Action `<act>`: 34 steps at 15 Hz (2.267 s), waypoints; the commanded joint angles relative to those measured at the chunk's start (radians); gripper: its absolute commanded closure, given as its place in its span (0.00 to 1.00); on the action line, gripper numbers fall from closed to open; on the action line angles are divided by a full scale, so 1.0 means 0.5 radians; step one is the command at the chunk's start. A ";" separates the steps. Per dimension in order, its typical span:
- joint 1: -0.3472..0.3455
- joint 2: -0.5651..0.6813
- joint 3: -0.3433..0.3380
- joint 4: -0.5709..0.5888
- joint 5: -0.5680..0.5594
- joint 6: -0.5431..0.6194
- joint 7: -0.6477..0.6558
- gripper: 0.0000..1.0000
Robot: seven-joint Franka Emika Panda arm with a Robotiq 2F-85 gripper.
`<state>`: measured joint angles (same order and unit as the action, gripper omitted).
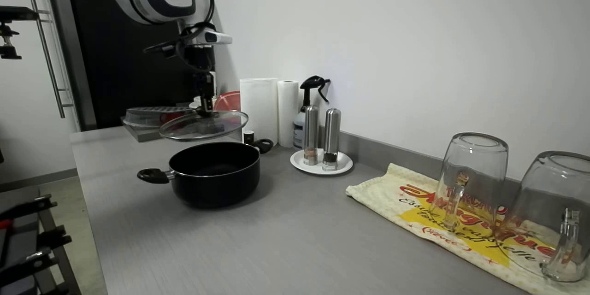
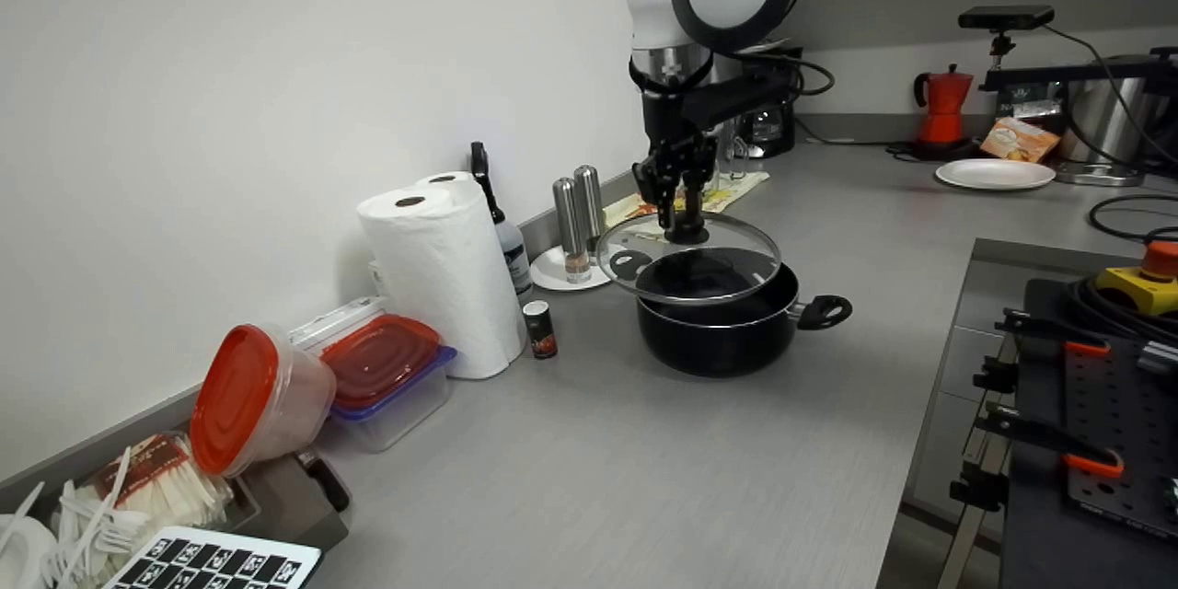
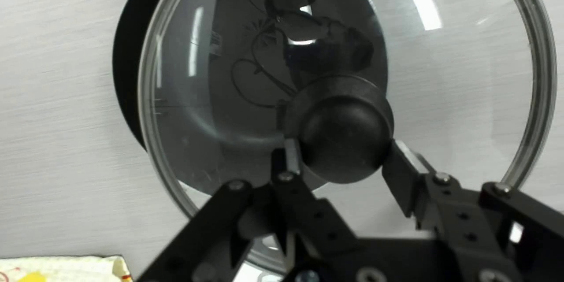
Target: Remove the glass lid from the black pot.
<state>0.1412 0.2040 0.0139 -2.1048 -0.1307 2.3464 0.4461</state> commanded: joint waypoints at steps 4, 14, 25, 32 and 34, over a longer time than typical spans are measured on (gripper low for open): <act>0.159 -0.123 0.151 -0.138 -0.151 -0.050 0.016 0.76; 0.464 0.218 0.375 0.266 -0.286 -0.519 0.009 0.76; 0.517 0.579 0.260 0.420 -0.150 -0.209 0.358 0.76; 0.534 0.702 0.207 0.380 0.009 -0.004 0.589 0.76; 0.531 0.723 0.207 0.378 0.076 0.015 0.660 0.76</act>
<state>0.3863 0.5615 0.1338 -1.9254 -0.1422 2.3390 0.7231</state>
